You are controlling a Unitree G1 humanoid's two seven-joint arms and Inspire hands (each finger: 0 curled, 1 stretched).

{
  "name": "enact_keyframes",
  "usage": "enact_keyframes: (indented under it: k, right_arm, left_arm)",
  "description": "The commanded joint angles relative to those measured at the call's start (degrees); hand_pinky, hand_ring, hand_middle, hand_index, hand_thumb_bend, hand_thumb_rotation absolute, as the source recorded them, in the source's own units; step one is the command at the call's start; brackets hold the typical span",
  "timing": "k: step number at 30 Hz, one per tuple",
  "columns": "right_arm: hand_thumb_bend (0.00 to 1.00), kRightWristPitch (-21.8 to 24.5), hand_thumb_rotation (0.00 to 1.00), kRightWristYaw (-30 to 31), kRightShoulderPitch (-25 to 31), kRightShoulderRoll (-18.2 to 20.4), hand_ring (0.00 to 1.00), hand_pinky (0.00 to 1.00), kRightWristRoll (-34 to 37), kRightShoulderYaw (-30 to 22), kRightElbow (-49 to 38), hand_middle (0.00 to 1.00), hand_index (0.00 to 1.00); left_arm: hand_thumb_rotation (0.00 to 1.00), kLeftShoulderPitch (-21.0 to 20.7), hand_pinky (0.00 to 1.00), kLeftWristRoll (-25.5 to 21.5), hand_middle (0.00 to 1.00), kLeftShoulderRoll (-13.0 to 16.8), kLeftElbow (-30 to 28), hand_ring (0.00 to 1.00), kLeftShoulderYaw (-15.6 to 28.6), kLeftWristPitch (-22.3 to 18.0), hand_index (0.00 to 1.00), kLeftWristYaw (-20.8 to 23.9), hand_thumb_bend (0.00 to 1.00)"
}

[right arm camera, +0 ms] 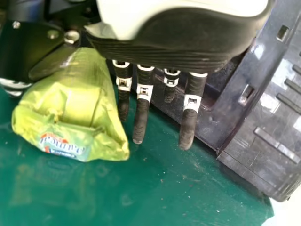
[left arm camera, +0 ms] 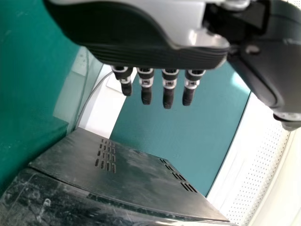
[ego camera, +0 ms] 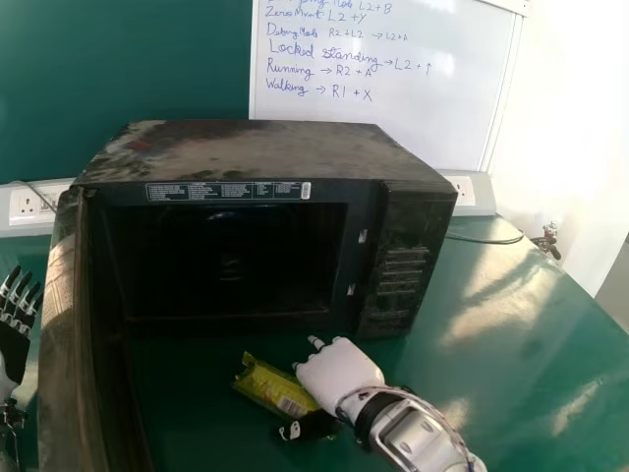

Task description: Put biscuit inside oven

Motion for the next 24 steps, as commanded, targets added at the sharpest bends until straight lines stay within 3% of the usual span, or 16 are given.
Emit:
enact_keyframes:
  k: [1,6,13,17,19,21,23,24]
  right_arm:
    - [1.0,0.5,0.63,0.8,0.4,0.1,0.54,0.44,0.3,0.4,1.8,0.65,0.79]
    - [1.0,1.1,0.56,1.3,0.2,0.1,0.59,0.48,0.5,1.2,2.6,0.7,0.8]
    - [1.0,1.5,0.51,1.1,0.1,-0.3,0.56,0.43,-1.5,2.2,2.1,0.67,0.8]
    - [0.8,1.4,0.21,0.3,0.4,-0.5,0.52,0.41,-1.4,2.3,2.2,0.62,0.71]
    - [0.82,1.3,0.18,0.1,0.6,-0.7,0.52,0.43,-0.2,2.0,2.2,0.6,0.7]
    - [0.83,1.6,0.12,1.6,0.5,-0.5,0.45,0.39,1.6,1.6,2.0,0.53,0.72]
    - [0.63,2.3,0.02,4.5,0.0,-0.2,0.39,0.37,3.1,1.5,1.8,0.49,0.71]
    - [0.6,2.6,0.01,5.9,-0.4,-0.1,0.4,0.38,3.2,1.7,1.7,0.48,0.68]
  left_arm:
    - [0.71,3.3,0.06,-0.7,0.59,-5.7,3.0,0.42,-0.2,0.2,0.72,0.0,0.94]
    - [0.72,3.4,0.07,-0.6,0.59,-5.8,2.9,0.42,-0.2,-0.1,0.73,0.2,0.93]
    - [0.71,3.5,0.06,-0.7,0.59,-5.9,2.6,0.42,-0.2,0.1,0.72,0.1,0.95]
    - [0.7,3.5,0.06,-0.8,0.59,-5.9,2.4,0.42,-0.2,0.4,0.74,0.0,0.95]
    - [0.7,3.5,0.06,-0.8,0.59,-5.8,2.5,0.42,-0.1,0.4,0.74,0.1,0.95]
    - [0.7,3.4,0.06,-0.8,0.59,-5.7,2.7,0.42,-0.1,0.5,0.75,0.0,0.95]
    - [0.7,3.4,0.06,-0.9,0.59,-5.7,2.9,0.42,0.0,0.5,0.76,-0.1,0.95]
    - [0.7,3.4,0.07,-0.9,0.59,-5.7,2.9,0.42,0.0,0.6,0.76,-0.1,0.95]
